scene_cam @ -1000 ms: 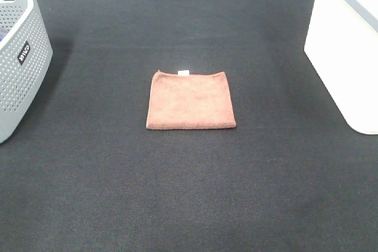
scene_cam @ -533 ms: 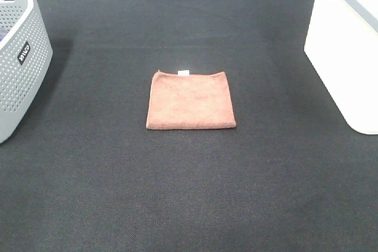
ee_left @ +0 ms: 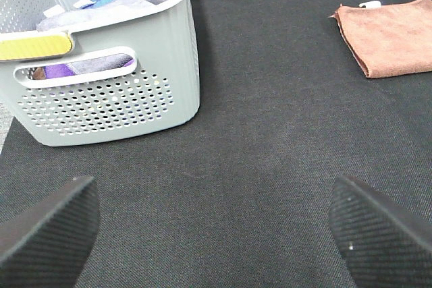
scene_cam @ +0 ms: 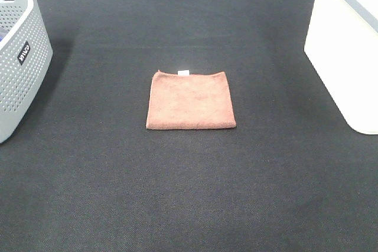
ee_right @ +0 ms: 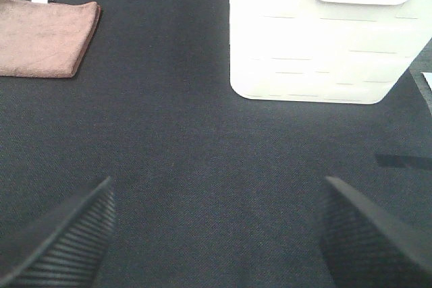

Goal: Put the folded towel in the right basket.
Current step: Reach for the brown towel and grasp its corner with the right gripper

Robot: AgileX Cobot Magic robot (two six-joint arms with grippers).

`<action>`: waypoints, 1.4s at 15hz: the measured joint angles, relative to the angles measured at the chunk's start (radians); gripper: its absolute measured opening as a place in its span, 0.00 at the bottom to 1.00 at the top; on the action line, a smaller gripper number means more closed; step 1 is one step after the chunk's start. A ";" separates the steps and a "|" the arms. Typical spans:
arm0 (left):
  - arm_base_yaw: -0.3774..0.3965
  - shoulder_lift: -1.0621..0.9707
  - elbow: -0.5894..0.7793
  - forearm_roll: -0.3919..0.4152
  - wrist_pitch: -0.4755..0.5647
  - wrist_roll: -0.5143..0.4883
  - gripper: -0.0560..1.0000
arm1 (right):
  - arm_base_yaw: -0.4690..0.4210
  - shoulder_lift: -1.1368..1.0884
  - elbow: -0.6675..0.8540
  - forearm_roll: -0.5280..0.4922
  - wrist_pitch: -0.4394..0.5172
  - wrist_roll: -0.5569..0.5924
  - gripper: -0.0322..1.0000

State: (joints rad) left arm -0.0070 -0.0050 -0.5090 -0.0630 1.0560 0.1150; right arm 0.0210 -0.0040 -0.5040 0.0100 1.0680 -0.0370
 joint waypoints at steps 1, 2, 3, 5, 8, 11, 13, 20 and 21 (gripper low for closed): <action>0.000 0.000 0.000 0.000 0.000 0.000 0.88 | 0.000 0.000 0.000 0.000 0.000 0.000 0.78; 0.000 0.000 0.000 0.000 0.000 0.000 0.88 | 0.000 0.000 0.000 0.000 0.000 0.000 0.78; 0.000 0.000 0.000 0.000 0.000 0.000 0.88 | 0.000 0.000 0.000 0.000 0.000 0.000 0.78; 0.000 0.000 0.000 0.000 0.000 0.000 0.88 | 0.000 0.000 0.000 0.000 0.000 0.000 0.78; 0.000 0.000 0.000 0.000 0.000 0.000 0.88 | 0.000 0.000 0.000 0.000 0.000 0.000 0.78; 0.000 0.000 0.000 0.000 0.000 0.000 0.88 | 0.000 0.000 0.000 0.000 0.000 0.000 0.78; 0.000 0.000 0.000 0.000 0.000 0.000 0.88 | 0.000 0.000 0.000 0.000 0.000 0.000 0.78; 0.000 0.000 0.000 0.000 0.000 0.000 0.88 | 0.000 0.000 0.000 0.000 0.000 0.000 0.78; 0.000 0.000 0.000 0.000 0.000 0.000 0.88 | 0.000 0.000 0.000 0.000 0.000 0.000 0.78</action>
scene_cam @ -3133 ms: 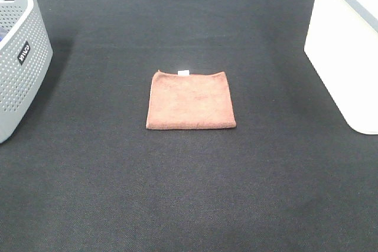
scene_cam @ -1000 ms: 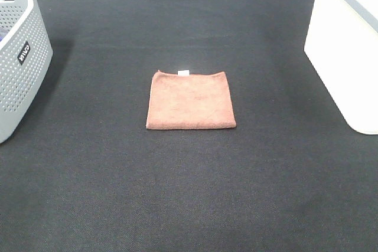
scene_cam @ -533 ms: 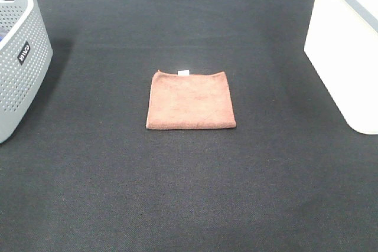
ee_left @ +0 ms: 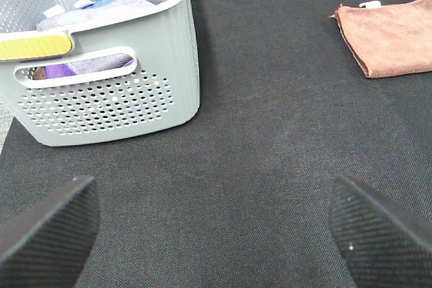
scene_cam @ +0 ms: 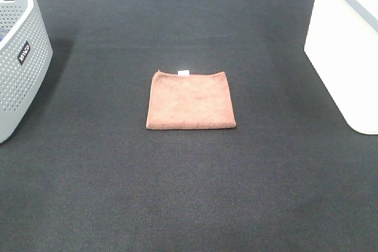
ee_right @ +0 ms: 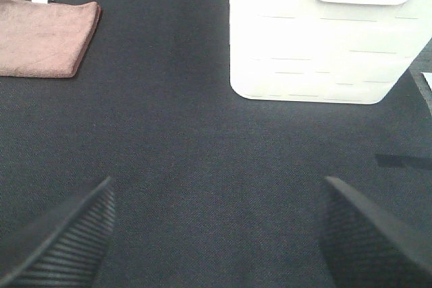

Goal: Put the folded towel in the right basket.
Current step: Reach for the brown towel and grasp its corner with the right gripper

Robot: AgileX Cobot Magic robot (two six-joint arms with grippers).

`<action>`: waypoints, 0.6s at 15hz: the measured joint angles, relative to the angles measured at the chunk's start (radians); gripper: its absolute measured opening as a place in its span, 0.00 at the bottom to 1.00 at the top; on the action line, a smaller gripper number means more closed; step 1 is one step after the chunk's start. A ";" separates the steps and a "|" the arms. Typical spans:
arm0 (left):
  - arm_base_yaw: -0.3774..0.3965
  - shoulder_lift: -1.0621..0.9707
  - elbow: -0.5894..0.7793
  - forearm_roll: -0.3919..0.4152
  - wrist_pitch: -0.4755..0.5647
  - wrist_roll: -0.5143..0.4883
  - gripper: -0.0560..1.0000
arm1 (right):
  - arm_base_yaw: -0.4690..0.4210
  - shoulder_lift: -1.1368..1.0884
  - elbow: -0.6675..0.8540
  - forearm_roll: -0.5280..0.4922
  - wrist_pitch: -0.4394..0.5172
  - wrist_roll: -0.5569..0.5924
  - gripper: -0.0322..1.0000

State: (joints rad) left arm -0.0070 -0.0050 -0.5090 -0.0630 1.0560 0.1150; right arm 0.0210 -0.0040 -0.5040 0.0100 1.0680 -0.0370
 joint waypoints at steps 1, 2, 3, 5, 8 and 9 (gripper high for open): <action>0.000 0.000 0.000 0.000 0.000 0.000 0.88 | 0.000 0.000 0.000 0.000 0.000 0.000 0.78; 0.000 0.000 0.000 0.000 0.000 0.000 0.88 | 0.000 0.000 0.000 0.000 0.000 0.000 0.78; 0.000 0.000 0.000 0.000 0.000 0.000 0.88 | 0.000 0.000 0.000 0.000 0.000 0.000 0.78; 0.000 0.000 0.000 0.000 0.000 0.000 0.88 | 0.000 0.000 0.000 0.000 0.000 0.000 0.78; 0.000 0.000 0.000 0.000 0.000 0.000 0.88 | 0.000 0.028 -0.010 0.000 -0.023 0.000 0.77; 0.000 0.000 0.000 0.000 0.000 0.000 0.88 | 0.000 0.070 -0.022 0.000 -0.064 0.000 0.77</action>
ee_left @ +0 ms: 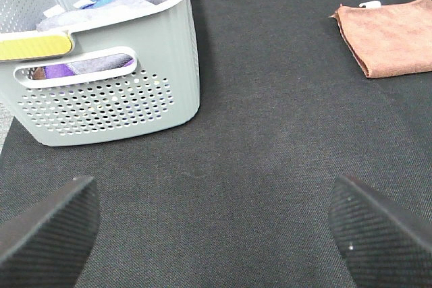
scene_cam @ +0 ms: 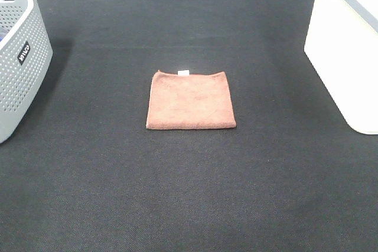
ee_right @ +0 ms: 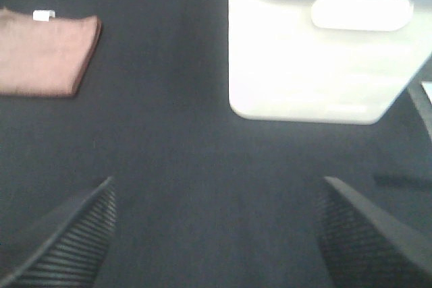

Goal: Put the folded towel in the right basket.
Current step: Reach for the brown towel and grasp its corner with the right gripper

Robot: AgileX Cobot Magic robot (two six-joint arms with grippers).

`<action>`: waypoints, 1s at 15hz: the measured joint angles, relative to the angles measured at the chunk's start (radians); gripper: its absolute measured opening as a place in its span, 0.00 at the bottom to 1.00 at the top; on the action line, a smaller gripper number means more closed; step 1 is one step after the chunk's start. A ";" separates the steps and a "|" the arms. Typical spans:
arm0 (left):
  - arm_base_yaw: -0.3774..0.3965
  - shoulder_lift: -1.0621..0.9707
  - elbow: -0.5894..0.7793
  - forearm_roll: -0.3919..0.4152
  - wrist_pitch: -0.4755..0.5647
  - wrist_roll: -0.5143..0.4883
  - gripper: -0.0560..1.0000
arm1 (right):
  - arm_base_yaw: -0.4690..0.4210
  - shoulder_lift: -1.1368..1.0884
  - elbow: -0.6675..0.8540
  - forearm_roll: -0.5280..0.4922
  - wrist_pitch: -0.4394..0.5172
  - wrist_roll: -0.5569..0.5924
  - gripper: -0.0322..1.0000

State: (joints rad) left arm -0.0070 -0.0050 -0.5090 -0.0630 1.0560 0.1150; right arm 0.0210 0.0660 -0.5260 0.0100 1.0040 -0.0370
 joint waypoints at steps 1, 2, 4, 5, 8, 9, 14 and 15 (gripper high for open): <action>0.000 0.000 0.000 0.000 0.000 0.000 0.88 | 0.000 0.102 -0.025 0.000 -0.083 0.000 0.76; 0.000 0.000 0.000 0.000 0.000 0.000 0.88 | 0.000 0.182 -0.047 0.000 -0.137 0.000 0.76; 0.000 0.000 0.000 0.000 0.000 0.000 0.88 | 0.000 0.378 -0.127 0.000 -0.219 0.000 0.76; 0.000 0.000 0.000 0.000 0.000 0.000 0.88 | 0.000 0.487 -0.190 0.000 -0.234 0.000 0.76; 0.000 0.000 0.000 0.000 0.000 0.000 0.88 | 0.000 0.692 -0.325 0.000 -0.245 0.000 0.76; 0.000 0.000 0.000 0.000 0.000 0.000 0.88 | 0.000 0.827 -0.420 0.000 -0.245 -0.023 0.76; 0.000 0.000 0.000 0.000 0.000 0.000 0.88 | 0.006 1.281 -0.789 0.098 -0.174 -0.111 0.76; 0.000 0.000 0.000 0.000 0.000 0.000 0.88 | 0.022 1.350 -0.851 0.123 -0.155 -0.137 0.76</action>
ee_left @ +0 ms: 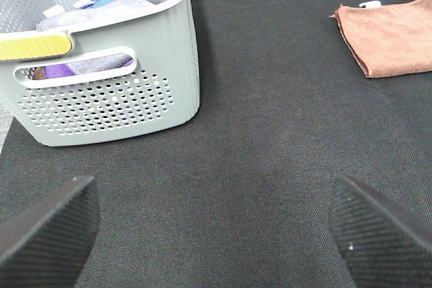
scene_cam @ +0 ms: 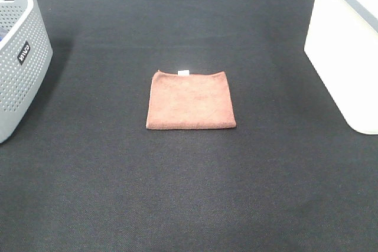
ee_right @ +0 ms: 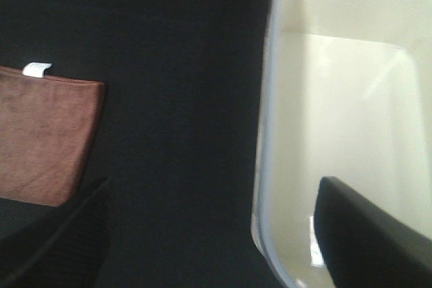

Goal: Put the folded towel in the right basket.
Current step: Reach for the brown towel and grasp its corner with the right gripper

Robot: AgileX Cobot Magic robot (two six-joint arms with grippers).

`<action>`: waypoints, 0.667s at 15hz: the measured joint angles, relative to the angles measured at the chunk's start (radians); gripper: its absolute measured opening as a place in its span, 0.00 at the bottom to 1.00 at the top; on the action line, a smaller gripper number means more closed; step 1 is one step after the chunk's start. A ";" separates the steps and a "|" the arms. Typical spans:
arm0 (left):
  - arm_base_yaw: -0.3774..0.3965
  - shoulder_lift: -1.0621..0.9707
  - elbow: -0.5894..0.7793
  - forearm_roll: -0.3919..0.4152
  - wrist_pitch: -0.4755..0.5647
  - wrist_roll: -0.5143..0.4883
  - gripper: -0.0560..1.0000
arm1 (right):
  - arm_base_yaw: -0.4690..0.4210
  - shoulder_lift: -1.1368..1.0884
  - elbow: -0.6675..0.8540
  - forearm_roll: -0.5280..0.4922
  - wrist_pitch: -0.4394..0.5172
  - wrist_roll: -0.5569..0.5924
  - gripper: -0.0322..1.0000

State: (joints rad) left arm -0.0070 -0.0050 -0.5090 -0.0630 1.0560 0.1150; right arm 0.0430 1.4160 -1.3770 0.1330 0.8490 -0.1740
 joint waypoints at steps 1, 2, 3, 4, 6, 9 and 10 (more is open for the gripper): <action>0.000 0.000 0.000 0.000 0.000 0.000 0.88 | 0.031 0.073 -0.062 0.014 0.017 -0.021 0.76; 0.000 0.000 0.000 0.000 0.000 0.000 0.88 | 0.066 0.135 -0.111 0.019 0.028 -0.025 0.76; 0.000 0.000 0.000 0.000 0.000 0.000 0.88 | 0.108 0.199 -0.156 0.024 0.036 -0.028 0.76; 0.000 0.000 0.000 0.000 0.000 0.000 0.88 | 0.143 0.251 -0.186 0.028 0.042 -0.028 0.76; 0.000 0.000 0.000 0.000 0.000 0.000 0.88 | 0.203 0.363 -0.223 0.063 0.044 -0.023 0.76; 0.000 0.000 0.000 0.000 0.000 0.000 0.88 | 0.210 0.481 -0.226 0.147 0.030 -0.021 0.76; 0.000 0.000 0.000 0.000 0.000 0.000 0.88 | 0.210 0.518 -0.226 0.169 0.027 -0.021 0.76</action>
State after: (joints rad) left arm -0.0070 -0.0050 -0.5090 -0.0630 1.0560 0.1150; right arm 0.2530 1.9340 -1.6030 0.3020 0.8760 -0.1950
